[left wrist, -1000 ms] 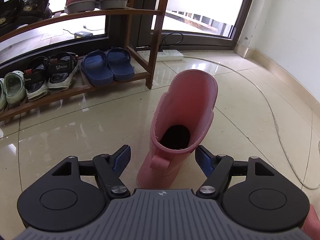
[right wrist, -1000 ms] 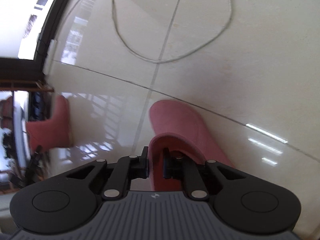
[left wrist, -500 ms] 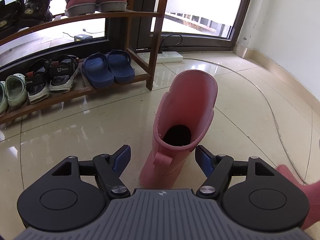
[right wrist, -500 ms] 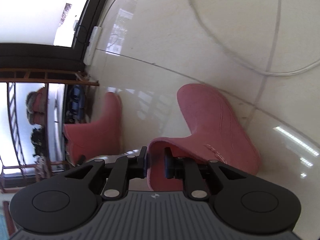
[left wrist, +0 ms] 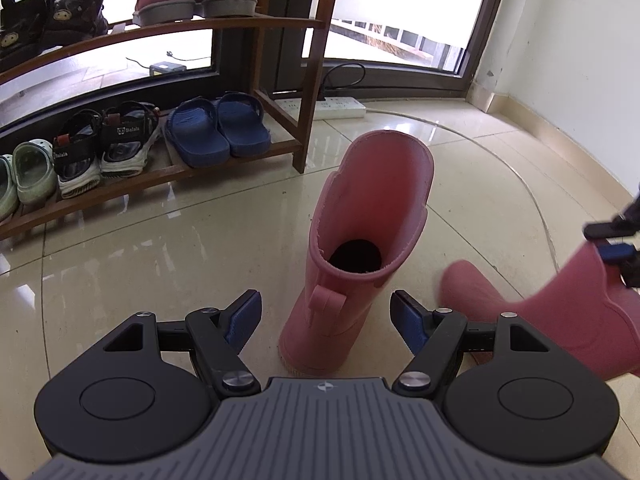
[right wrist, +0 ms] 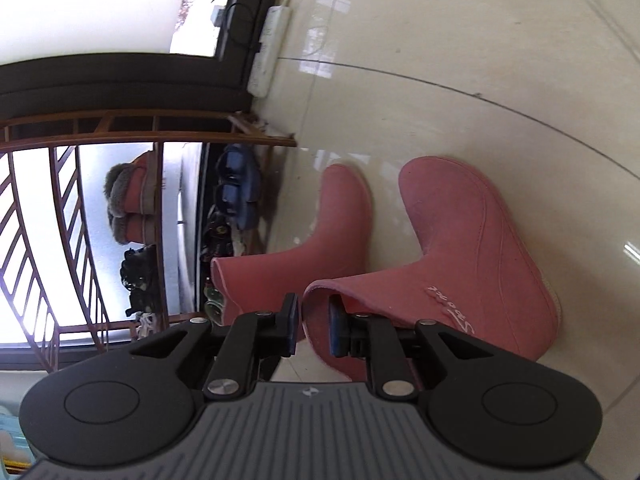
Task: Organize scattered shoes
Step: 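Carry the rain boot with the right tool beside the standing rain boot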
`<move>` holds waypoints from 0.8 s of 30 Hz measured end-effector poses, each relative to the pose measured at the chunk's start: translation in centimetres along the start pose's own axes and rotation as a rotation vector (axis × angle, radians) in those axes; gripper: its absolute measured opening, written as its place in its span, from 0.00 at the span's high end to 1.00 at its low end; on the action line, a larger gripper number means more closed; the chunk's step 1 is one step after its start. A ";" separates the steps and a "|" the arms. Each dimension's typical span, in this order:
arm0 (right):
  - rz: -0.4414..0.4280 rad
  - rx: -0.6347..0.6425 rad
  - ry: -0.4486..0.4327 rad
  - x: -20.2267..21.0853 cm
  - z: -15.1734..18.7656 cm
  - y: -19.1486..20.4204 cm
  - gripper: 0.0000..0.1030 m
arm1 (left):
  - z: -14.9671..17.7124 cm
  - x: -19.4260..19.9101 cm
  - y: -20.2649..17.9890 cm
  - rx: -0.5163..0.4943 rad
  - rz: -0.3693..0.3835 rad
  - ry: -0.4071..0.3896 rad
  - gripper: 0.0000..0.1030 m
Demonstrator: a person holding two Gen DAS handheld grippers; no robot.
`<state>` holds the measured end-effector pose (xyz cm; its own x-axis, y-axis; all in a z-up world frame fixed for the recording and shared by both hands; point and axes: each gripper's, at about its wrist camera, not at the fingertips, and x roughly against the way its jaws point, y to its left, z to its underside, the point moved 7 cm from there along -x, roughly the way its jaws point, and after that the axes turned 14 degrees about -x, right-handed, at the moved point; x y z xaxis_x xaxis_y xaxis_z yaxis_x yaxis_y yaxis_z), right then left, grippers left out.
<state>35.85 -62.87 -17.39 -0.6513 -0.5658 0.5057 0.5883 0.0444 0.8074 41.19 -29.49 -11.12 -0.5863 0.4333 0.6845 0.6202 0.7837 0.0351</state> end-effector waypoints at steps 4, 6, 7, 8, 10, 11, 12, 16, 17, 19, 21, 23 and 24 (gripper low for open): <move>-0.025 0.020 0.014 -2.4 -0.2 1.7 0.82 | 0.3 0.0 0.3 0.001 -0.008 0.007 0.29; -0.030 0.036 0.019 -3.3 -0.3 2.3 0.82 | 0.2 0.0 0.6 0.009 -0.015 0.012 0.29; -0.028 0.044 0.019 -3.4 -0.3 2.5 0.81 | 0.2 -0.1 0.6 0.009 -0.016 0.012 0.29; -0.026 0.049 0.019 -3.5 -0.3 2.5 0.81 | 0.2 -0.1 0.6 0.009 -0.016 0.012 0.29; -0.026 0.050 0.020 -3.6 -0.3 2.7 0.80 | 0.1 -0.1 0.6 0.008 -0.017 0.013 0.29; -0.027 0.045 0.022 -3.5 -0.3 2.5 0.80 | 0.1 -0.1 0.6 0.008 -0.017 0.013 0.29; -0.029 0.039 0.022 -3.3 -0.4 2.4 0.80 | 0.1 -0.1 0.6 0.008 -0.017 0.013 0.29; -0.060 0.002 0.032 -2.2 0.0 2.1 0.65 | 0.0 -0.1 0.6 0.006 -0.018 0.014 0.29; -0.067 -0.002 0.037 -1.8 0.2 2.1 0.61 | -0.1 -0.1 0.6 0.006 -0.019 0.014 0.29; -0.078 0.000 0.053 -1.1 0.8 2.1 0.61 | -0.1 -0.2 0.5 0.005 -0.021 0.019 0.29; -0.075 0.018 0.053 -0.3 1.3 2.1 0.61 | -0.1 -0.2 0.5 0.009 -0.023 0.022 0.29; -0.064 0.066 0.039 1.3 2.1 2.3 0.61 | -0.1 -0.2 0.5 0.013 -0.026 0.025 0.29; -0.058 0.089 0.033 2.0 2.4 2.4 0.61 | -0.1 -0.3 0.5 0.015 -0.027 0.026 0.29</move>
<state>34.83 -61.89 -13.75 -0.6658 -0.5965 0.4482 0.5041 0.0833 0.8596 41.72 -29.21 -11.22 -0.5885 0.4005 0.7023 0.5963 0.8016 0.0425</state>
